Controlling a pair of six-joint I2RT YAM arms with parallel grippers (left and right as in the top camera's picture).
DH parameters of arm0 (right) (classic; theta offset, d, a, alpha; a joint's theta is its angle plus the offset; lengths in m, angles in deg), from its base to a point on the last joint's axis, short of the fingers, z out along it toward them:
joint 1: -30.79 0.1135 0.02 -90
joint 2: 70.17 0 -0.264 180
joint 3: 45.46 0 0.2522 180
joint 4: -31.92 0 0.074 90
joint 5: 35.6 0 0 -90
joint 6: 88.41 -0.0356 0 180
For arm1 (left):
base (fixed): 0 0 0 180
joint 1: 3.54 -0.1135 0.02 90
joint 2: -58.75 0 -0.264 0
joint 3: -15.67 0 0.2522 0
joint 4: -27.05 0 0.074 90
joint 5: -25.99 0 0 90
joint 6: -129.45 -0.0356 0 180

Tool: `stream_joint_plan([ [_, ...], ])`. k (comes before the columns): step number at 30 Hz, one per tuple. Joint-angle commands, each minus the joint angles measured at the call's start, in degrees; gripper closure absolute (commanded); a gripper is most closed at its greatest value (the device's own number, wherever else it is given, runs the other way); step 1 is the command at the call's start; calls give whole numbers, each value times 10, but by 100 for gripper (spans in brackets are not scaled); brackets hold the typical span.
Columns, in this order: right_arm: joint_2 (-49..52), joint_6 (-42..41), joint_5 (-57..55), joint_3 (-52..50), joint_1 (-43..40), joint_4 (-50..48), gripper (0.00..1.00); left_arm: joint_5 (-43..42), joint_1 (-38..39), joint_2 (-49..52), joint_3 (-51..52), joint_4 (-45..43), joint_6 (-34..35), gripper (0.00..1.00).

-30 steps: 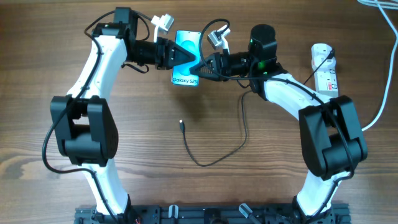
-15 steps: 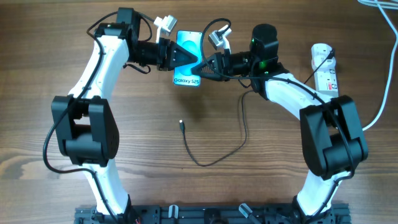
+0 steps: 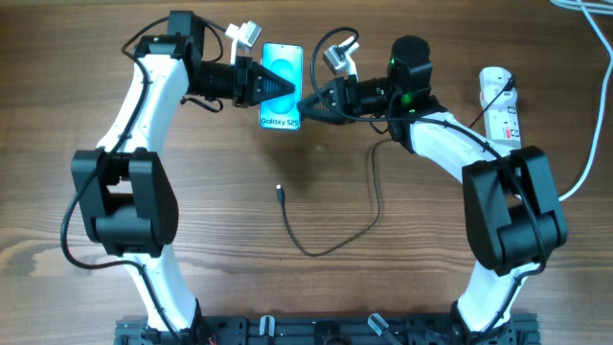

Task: Plug charger to phone and switch on socket
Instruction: 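Release the phone from the right gripper and pull it back right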

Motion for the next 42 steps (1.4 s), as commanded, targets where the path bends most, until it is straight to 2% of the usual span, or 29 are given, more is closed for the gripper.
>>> stream_joint_plan([
  [1, 7, 49, 62, 2, -1, -8, 51, 99, -1, -23, -5, 11, -14, 96],
  [3, 7, 58, 72, 2, -1, -5, 47, 133, -1, -23, -5, 21, -14, 96],
  [8, 7, 83, 76, -12, -1, 2, 46, 236, -1, -23, -4, 50, -14, 96],
  [16, 7, 149, 26, -104, -1, 2, 46, 256, -1, -22, -4, 50, 12, 96],
  [25, 7, 196, -52, -182, -1, 12, 47, 315, -1, -14, -4, 45, 137, 96],
  [29, 7, 277, -160, -182, 0, 137, 47, 374, 0, -14, -4, 45, 198, 96],
  [32, 7, 340, -293, -181, 0, 255, 47, 420, 0, -14, -4, 43, 248, 96],
  [35, 7, 340, -322, -180, 0, 274, 46, 499, 0, -14, 2, 26, 326, 96],
  [39, -2, 363, -359, -163, -1, 341, 47, 495, -1, -14, 41, -26, 377, 96],
  [42, -40, 424, -460, -89, 0, 525, 47, 456, -2, -14, 74, -57, 376, 96],
])
